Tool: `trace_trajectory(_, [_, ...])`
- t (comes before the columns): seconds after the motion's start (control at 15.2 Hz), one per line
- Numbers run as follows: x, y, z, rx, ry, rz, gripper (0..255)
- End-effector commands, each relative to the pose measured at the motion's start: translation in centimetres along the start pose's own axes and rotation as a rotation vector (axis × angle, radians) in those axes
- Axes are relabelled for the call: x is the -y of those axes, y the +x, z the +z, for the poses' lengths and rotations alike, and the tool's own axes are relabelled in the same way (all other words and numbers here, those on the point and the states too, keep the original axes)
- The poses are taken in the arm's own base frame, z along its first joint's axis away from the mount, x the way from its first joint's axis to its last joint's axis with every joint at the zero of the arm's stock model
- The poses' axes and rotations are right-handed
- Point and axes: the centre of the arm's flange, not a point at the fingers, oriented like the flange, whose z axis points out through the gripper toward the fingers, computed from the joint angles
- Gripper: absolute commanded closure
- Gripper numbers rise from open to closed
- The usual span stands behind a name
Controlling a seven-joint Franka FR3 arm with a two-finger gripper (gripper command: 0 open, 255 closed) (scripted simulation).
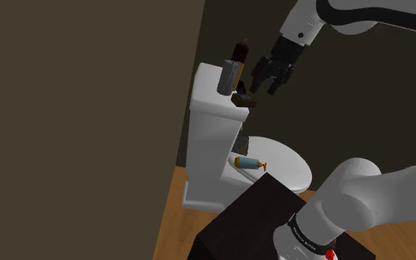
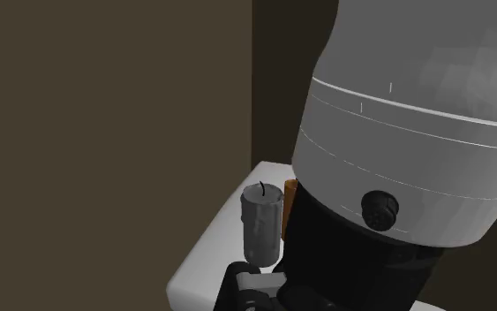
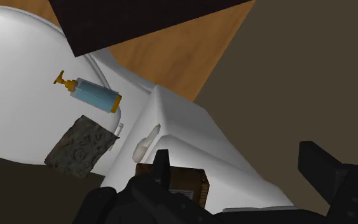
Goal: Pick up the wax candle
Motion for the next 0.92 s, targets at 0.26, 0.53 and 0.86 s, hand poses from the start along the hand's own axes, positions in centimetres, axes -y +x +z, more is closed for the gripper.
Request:
trace_trajectory(0.26, [0.3, 5.4, -0.5, 0.006, -0.040, 0.066, 0])
trace_trajectory(0.53, [0.3, 10.7, -0.9, 0.013, -0.080, 0.133, 0])
trace_trajectory(0.86, [-0.2, 17.5, -1.4, 0.020, -0.129, 0.215, 0])
